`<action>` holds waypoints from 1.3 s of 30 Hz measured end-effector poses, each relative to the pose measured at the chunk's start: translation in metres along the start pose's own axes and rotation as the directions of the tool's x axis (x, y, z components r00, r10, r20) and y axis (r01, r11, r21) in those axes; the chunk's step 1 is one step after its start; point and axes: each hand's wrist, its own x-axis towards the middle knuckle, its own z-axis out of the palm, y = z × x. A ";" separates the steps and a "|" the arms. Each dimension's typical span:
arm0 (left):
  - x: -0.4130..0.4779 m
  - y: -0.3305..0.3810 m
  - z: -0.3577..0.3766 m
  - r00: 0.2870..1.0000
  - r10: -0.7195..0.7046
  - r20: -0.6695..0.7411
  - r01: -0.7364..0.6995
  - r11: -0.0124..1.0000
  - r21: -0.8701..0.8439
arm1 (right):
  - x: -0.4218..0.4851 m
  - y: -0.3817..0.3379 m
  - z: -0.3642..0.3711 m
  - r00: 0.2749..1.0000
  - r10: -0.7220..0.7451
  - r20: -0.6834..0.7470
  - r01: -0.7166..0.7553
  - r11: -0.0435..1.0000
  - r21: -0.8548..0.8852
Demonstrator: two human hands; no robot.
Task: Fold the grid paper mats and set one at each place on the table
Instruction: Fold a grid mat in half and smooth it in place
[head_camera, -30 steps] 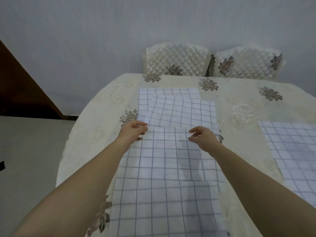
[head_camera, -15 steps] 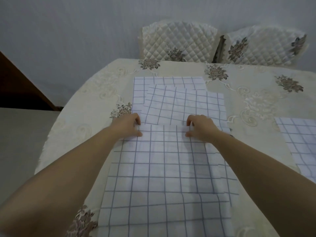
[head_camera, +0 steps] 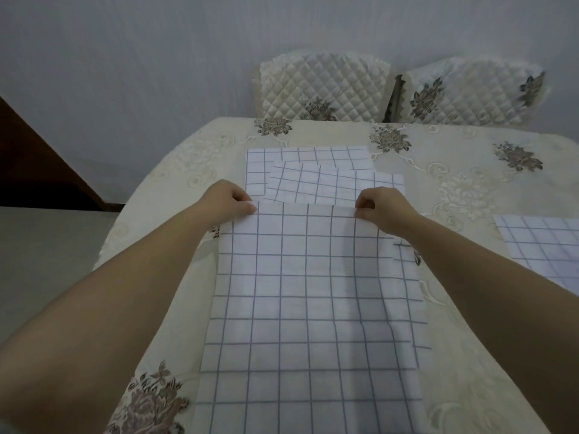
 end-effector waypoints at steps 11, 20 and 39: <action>-0.059 0.035 -0.031 0.997 0.018 -0.075 -0.028 0.991 -0.132 | -0.057 -0.025 -0.050 0.995 -0.002 -0.101 0.007 0.999 0.043; -0.151 0.017 -0.009 0.996 0.074 -0.055 -0.079 0.992 -0.097 | -0.144 -0.038 -0.042 0.998 -0.007 -0.057 0.009 0.999 0.037; -0.288 -0.052 0.075 0.954 0.273 0.123 -0.300 0.876 0.378 | -0.302 -0.016 0.068 0.983 -0.040 0.178 0.077 0.975 -0.207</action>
